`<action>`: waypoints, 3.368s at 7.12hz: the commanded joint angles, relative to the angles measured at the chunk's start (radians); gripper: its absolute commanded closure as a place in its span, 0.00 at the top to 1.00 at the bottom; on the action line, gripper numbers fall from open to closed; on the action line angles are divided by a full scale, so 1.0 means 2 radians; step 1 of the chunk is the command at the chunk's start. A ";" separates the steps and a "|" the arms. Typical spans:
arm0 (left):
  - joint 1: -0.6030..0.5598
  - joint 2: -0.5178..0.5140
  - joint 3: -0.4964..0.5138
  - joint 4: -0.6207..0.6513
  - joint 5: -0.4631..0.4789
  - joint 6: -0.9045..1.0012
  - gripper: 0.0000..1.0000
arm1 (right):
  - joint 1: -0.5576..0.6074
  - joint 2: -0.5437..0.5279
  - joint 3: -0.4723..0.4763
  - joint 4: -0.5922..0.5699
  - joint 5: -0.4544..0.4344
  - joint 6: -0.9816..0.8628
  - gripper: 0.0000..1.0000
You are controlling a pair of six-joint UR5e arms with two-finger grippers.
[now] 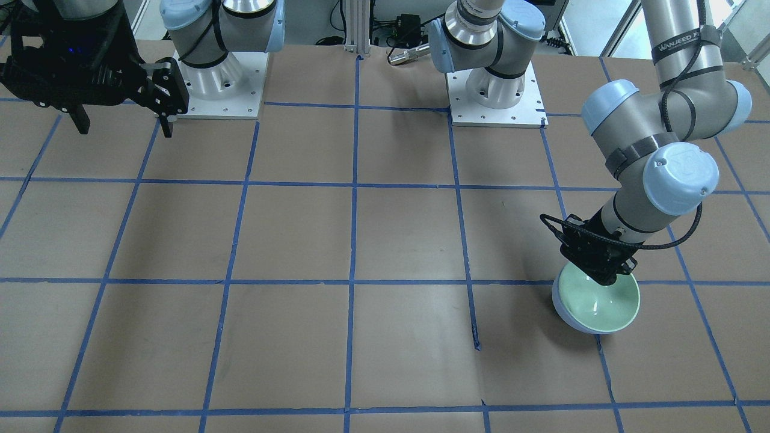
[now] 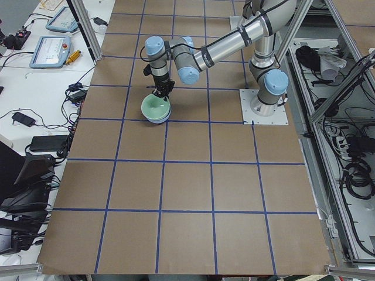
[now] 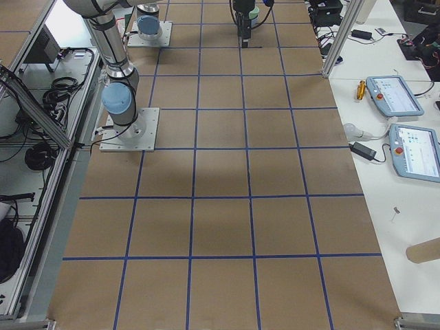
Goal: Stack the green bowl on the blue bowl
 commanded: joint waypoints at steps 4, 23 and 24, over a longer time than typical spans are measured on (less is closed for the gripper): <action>-0.035 0.035 0.042 -0.058 -0.001 -0.118 1.00 | 0.000 0.000 0.000 0.000 0.000 0.000 1.00; -0.136 0.121 0.154 -0.264 -0.049 -0.444 1.00 | 0.000 0.000 0.000 0.000 0.000 0.000 1.00; -0.136 0.121 0.154 -0.264 -0.049 -0.444 1.00 | 0.000 0.000 0.000 0.000 0.000 0.000 1.00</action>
